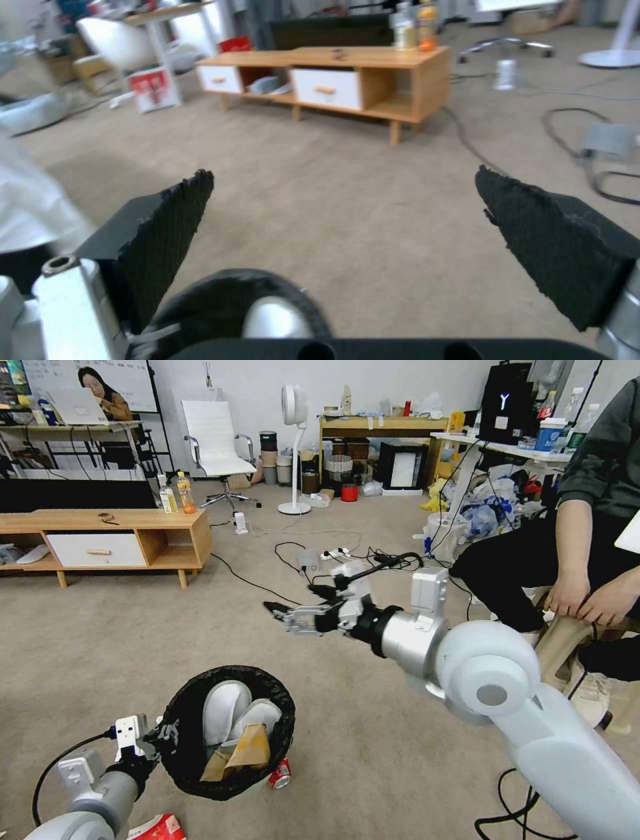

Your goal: Pick up the trash bin and place the garbage on the floor into it.

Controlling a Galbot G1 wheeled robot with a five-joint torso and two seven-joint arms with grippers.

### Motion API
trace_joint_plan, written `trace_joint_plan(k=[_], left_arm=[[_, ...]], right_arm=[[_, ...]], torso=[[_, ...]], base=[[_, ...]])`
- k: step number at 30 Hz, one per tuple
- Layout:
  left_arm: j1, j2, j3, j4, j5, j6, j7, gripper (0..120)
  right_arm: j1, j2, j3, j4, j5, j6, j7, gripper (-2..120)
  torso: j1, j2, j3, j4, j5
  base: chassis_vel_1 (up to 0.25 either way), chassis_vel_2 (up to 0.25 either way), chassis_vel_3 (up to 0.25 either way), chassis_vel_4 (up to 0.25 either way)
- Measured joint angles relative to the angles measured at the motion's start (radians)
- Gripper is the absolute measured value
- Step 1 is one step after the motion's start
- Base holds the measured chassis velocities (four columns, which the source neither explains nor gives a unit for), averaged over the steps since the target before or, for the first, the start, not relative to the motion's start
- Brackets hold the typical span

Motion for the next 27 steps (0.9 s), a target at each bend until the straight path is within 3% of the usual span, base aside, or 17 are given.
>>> trace_joint_plan(k=[11,27], left_arm=[[0.005,0.012,-0.008,-0.017,-0.01,0.004,0.006,4],[0.011,0.022,-0.014,-0.034,-0.018,-0.001,0.012,4]], right_arm=[[-0.192,-0.045,0.159,-0.063,-0.115,0.018,-0.035,100],[-0.402,-0.055,0.23,-0.165,-0.295,0.078,-0.101,100]], torso=[[0.0,0.0,0.0,0.0,0.0],[0.0,0.0,0.0,0.0002,-0.0001]], base=[[0.0,0.0,0.0,0.0],[0.017,0.019,0.018,0.025]])
